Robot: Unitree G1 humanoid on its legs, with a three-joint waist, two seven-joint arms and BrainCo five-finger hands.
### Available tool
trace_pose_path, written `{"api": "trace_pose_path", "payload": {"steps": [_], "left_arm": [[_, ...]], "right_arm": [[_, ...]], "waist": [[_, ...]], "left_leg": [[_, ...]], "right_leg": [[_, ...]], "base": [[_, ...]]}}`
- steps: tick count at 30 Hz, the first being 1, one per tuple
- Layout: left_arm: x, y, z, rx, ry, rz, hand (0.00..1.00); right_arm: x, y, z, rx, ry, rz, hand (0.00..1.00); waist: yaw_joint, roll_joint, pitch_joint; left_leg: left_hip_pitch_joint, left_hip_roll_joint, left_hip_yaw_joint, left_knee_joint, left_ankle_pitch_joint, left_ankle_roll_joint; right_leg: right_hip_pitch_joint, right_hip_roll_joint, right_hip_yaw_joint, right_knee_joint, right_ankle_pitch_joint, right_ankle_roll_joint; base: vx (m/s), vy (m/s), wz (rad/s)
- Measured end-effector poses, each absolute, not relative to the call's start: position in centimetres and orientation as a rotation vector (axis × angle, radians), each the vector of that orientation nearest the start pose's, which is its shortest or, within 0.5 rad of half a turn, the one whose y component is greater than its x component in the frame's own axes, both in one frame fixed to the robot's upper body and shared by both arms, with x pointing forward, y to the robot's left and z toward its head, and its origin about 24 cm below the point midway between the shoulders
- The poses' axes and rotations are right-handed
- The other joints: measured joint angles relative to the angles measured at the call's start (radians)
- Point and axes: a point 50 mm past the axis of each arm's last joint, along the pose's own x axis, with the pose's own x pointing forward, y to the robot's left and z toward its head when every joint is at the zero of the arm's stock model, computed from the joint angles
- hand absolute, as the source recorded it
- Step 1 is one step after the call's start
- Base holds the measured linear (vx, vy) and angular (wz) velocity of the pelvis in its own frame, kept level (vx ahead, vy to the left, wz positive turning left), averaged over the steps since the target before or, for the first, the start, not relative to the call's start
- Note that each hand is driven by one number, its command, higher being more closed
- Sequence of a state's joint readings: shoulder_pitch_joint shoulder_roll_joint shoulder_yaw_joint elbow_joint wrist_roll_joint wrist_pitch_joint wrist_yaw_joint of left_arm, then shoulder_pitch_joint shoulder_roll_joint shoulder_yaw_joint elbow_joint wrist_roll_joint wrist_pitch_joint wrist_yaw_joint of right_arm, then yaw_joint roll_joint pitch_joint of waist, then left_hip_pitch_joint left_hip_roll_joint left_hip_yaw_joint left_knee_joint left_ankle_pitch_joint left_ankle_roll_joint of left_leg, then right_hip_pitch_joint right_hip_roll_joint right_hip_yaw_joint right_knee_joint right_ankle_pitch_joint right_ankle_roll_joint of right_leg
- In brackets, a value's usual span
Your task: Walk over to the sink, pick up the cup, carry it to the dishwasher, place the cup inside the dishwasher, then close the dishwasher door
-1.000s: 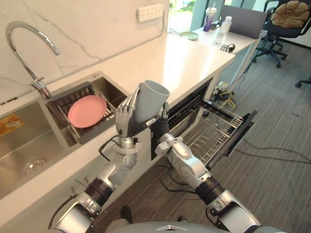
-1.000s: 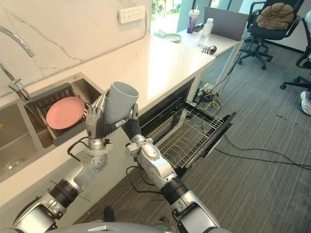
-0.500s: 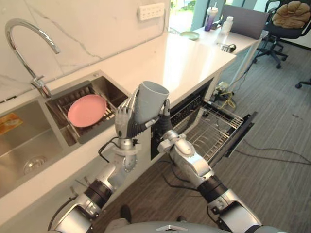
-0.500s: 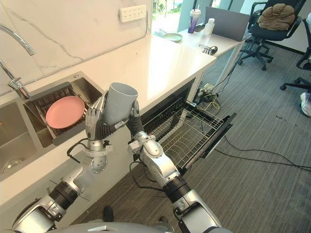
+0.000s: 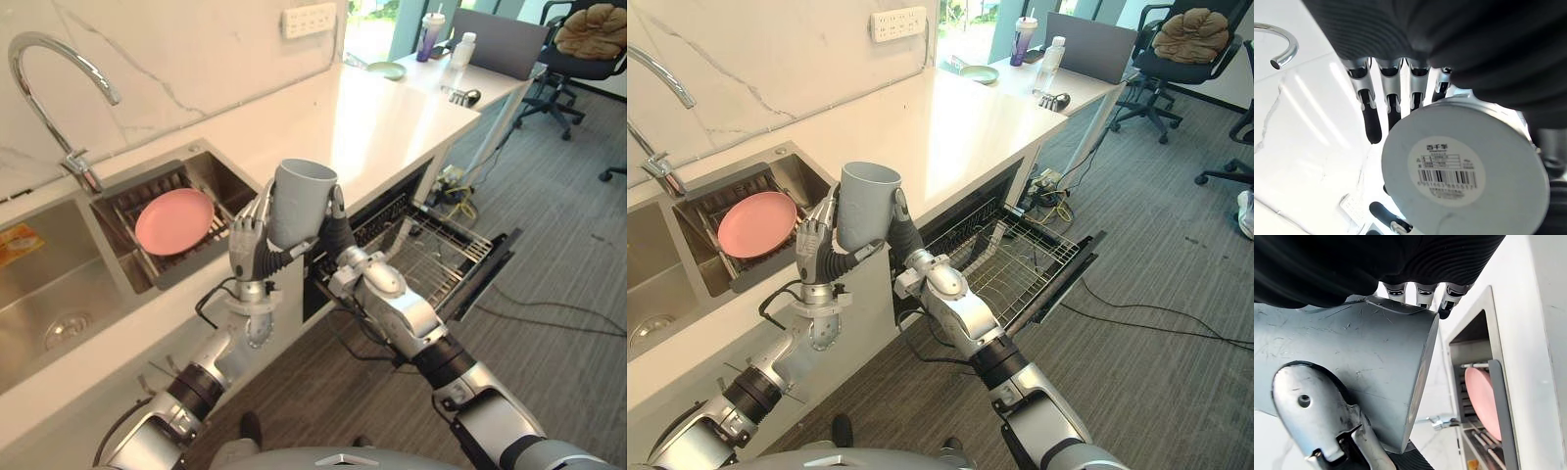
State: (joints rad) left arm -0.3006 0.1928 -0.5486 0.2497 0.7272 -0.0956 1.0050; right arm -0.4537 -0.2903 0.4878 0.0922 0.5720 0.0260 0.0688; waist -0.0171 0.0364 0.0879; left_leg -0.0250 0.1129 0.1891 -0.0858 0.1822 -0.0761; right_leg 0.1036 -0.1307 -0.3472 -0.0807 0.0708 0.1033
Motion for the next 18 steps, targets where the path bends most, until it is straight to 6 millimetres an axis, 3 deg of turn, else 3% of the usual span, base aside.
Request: {"api": "trace_pose_path", "payload": {"steps": [1, 2, 18], "left_arm": [[26.68, 7.69, 7.76, 0.749, -0.735, 0.314, 1.0], [26.7, 7.79, 7.8, 0.75, -0.737, 0.316, 1.0], [26.25, 8.47, 8.49, 0.737, -0.767, 0.327, 1.0]], "right_arm": [[30.07, -6.18, 11.09, 0.138, -0.104, 0.647, 0.0], [30.09, -6.13, 11.17, 0.143, -0.103, 0.656, 1.0], [30.04, -5.35, 12.08, 0.329, -0.103, 0.708, 1.0]], "waist": [[0.0, 0.001, 0.001], [0.0, 0.002, 0.003], [0.012, 0.014, 0.012]], "left_leg": [[0.0, 0.0, 0.0, 0.0, 0.0, 0.0], [0.0, 0.0, -0.002, 0.0, 0.0, 0.0], [-0.009, 0.001, -0.024, 0.006, 0.0, -0.003]], "right_leg": [[0.0, 0.0, -0.001, 0.0, 0.0, 0.0], [0.001, 0.0, -0.003, 0.0, -0.001, 0.0], [0.006, 0.006, -0.024, 0.0, -0.004, 0.002]], "base": [[0.0, 0.0, 0.0], [0.0, 0.0, 0.0], [0.0, -0.003, 0.03]]}}
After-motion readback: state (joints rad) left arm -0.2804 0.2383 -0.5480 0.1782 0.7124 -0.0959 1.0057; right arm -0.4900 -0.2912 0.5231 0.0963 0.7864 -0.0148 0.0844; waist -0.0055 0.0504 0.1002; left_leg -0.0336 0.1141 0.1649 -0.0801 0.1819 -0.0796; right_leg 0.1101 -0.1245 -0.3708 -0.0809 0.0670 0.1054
